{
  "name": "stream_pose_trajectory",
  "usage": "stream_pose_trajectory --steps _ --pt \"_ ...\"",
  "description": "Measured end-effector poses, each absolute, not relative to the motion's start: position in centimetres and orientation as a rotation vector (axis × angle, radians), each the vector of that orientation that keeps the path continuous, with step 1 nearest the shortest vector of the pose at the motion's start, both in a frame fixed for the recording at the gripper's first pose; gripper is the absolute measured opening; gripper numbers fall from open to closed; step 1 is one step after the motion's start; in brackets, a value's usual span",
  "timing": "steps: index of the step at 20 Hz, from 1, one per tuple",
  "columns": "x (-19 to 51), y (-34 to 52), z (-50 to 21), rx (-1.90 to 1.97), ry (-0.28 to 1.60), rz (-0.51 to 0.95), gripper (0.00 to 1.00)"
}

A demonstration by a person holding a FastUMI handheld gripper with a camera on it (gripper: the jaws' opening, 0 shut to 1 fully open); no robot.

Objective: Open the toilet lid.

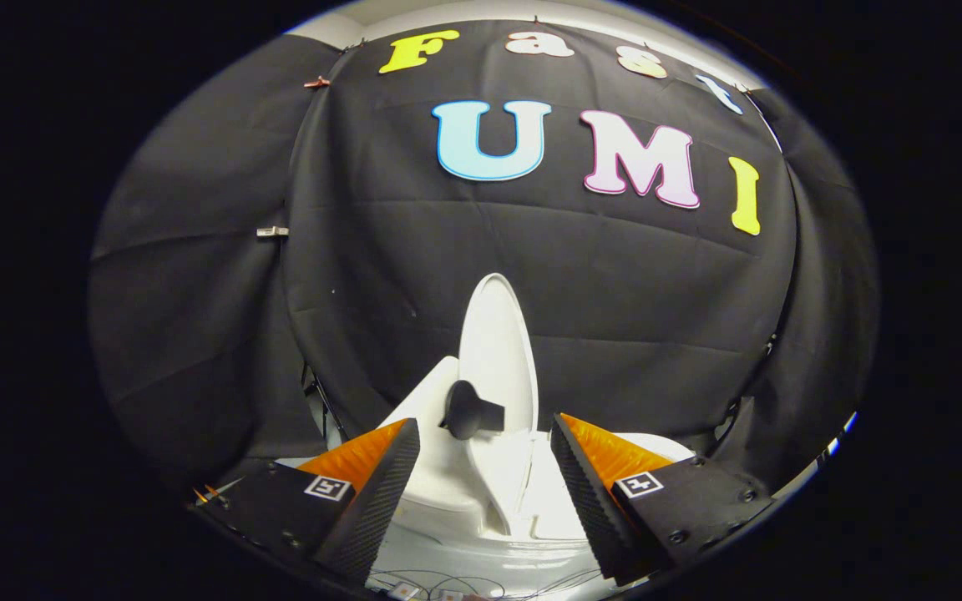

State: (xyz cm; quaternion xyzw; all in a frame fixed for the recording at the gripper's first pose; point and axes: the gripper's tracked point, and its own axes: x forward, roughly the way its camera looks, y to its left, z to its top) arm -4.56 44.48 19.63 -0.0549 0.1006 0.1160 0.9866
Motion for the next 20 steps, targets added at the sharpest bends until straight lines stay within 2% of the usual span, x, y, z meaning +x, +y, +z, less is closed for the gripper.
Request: stream_pose_trajectory --steps 7,12,20 --pt "-4.8 33.3 22.7 -0.043 0.16 0.194 0.99" --pt "-3.3 23.1 23.9 -0.009 0.114 0.1 0.99" --pt "-2.1 13.2 23.5 -0.024 0.042 0.048 0.99"
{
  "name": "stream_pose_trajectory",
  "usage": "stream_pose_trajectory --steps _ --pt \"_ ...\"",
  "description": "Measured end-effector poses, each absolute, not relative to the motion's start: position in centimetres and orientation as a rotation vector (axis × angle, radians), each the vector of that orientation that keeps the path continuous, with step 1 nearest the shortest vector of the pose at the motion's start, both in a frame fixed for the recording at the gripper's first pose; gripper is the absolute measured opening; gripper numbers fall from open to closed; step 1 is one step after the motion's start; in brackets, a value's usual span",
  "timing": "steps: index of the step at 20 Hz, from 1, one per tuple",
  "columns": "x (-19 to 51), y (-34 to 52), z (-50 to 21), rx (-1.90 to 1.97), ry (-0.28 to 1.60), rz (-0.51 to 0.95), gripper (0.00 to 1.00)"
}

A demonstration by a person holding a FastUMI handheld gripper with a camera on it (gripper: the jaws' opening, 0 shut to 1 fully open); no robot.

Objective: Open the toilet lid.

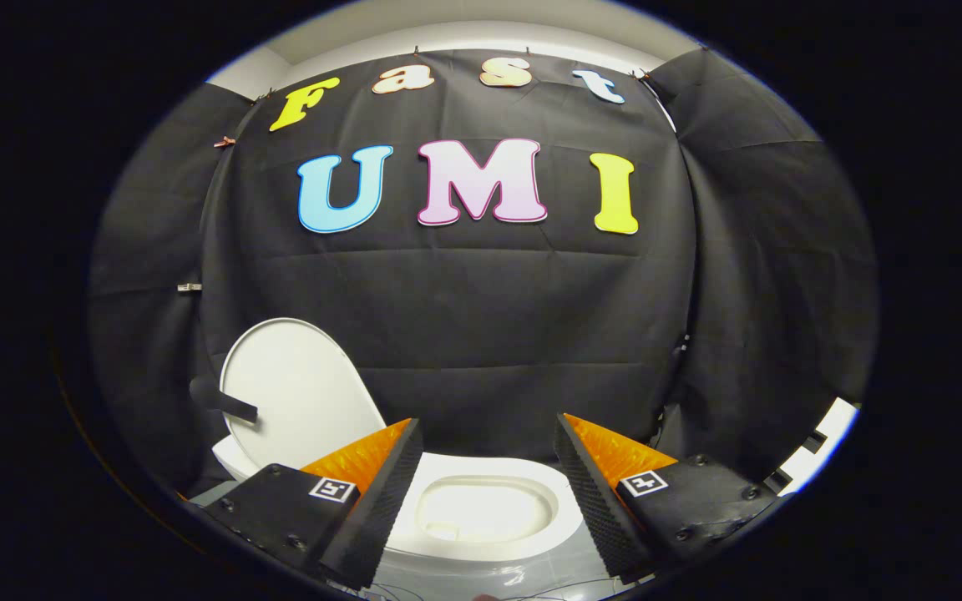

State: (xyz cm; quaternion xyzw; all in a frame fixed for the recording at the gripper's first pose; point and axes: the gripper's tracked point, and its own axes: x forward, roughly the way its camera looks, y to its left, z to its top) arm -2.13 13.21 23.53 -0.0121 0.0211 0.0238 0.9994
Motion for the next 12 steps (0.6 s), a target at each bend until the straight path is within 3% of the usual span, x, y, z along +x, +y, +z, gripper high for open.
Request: stream_pose_trajectory --steps 12 --pt "-0.6 10.2 20.2 -0.06 0.001 0.051 0.99"
